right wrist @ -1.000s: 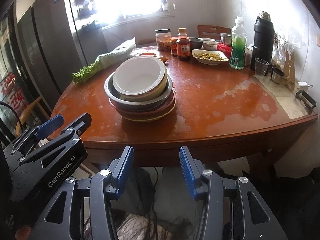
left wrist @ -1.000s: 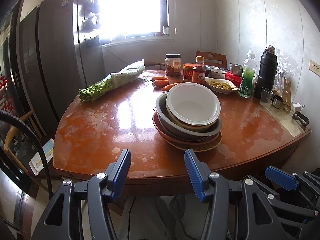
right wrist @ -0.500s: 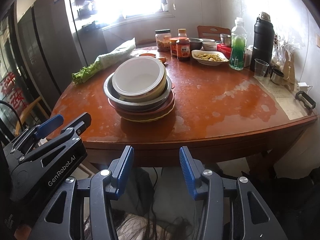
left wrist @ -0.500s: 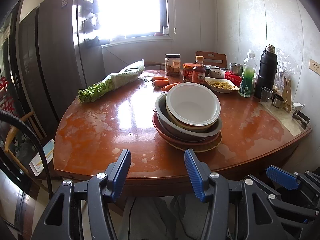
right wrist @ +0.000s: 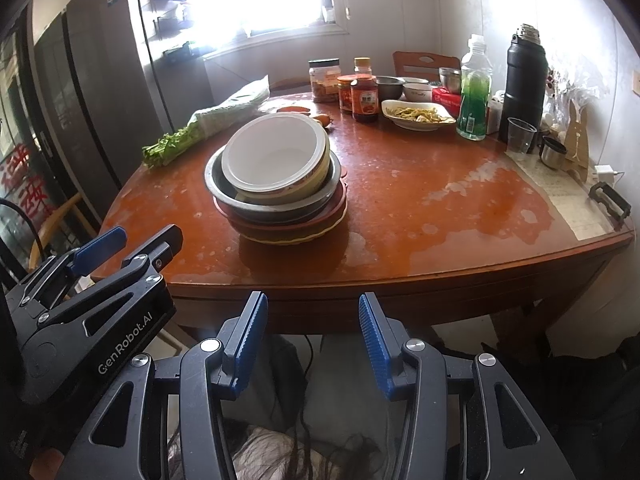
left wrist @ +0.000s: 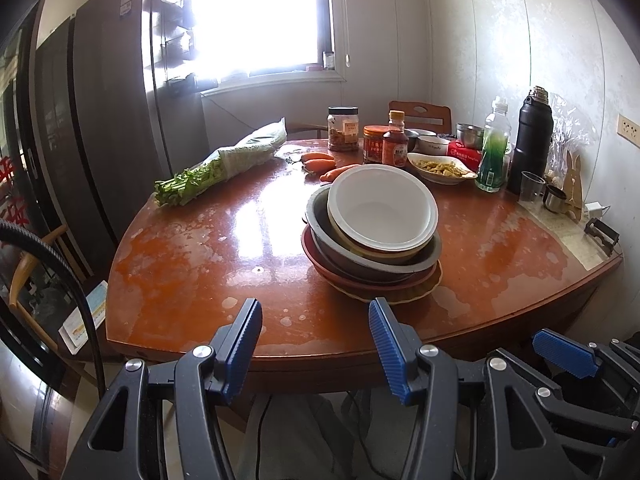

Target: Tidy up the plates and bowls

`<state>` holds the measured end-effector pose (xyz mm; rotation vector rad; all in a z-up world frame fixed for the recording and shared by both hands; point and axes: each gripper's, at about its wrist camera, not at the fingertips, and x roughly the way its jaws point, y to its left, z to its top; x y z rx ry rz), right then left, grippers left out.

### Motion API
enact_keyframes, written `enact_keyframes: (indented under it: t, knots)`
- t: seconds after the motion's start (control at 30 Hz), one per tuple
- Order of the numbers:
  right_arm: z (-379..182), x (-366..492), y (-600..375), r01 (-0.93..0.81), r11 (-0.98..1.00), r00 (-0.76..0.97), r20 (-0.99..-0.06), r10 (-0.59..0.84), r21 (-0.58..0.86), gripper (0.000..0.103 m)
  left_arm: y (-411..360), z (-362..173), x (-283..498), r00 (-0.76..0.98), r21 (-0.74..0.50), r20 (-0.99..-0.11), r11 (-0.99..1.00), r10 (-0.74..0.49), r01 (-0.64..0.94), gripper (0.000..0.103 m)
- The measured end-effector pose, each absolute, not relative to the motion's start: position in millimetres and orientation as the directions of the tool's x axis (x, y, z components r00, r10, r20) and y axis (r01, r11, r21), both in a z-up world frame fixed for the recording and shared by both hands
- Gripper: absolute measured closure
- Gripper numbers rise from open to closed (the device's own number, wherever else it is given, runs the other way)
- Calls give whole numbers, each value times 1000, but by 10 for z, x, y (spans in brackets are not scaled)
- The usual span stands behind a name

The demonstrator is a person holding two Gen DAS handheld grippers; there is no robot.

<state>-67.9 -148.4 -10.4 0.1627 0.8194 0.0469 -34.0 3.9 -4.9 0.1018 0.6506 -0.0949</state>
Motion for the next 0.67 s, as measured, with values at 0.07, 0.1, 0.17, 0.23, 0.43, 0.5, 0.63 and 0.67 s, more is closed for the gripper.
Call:
enact_keyframes:
  t: [0.07, 0.1, 0.17, 0.23, 0.43, 0.5, 0.63, 0.67]
  knots:
    - [-102, -680, -1489, 23, 987, 684, -722, 102, 161, 53, 31, -49, -344, 793, 68, -607, 990, -55, 121, 48]
    - [-102, -680, -1494, 24, 987, 685, -721, 101, 160, 53, 28, -48, -342, 793, 69, -606, 990, -56, 123, 48]
    - [-101, -679, -1498, 24, 987, 685, -722, 101, 161, 53, 24, -49, -345, 793, 68, -606, 990, -59, 125, 48]
    - [-100, -681, -1497, 24, 987, 684, -723, 101, 160, 53, 23, -53, -337, 791, 67, -609, 990, -58, 125, 48]
    - [-104, -680, -1497, 26, 987, 682, -725, 97, 157, 53, -1, -61, -354, 797, 81, -601, 989, -53, 127, 48]
    - [-111, -677, -1503, 27, 987, 681, -726, 98, 158, 53, -17, -37, -405, 825, 107, -565, 987, -37, 118, 48]
    - [-114, -673, -1509, 28, 987, 681, -726, 97, 157, 53, -32, 33, -469, 852, 119, -522, 987, -34, 112, 48]
    - [-115, -674, -1510, 27, 987, 682, -725, 97, 157, 53, -26, 40, -467, 851, 111, -524, 987, -42, 117, 47]
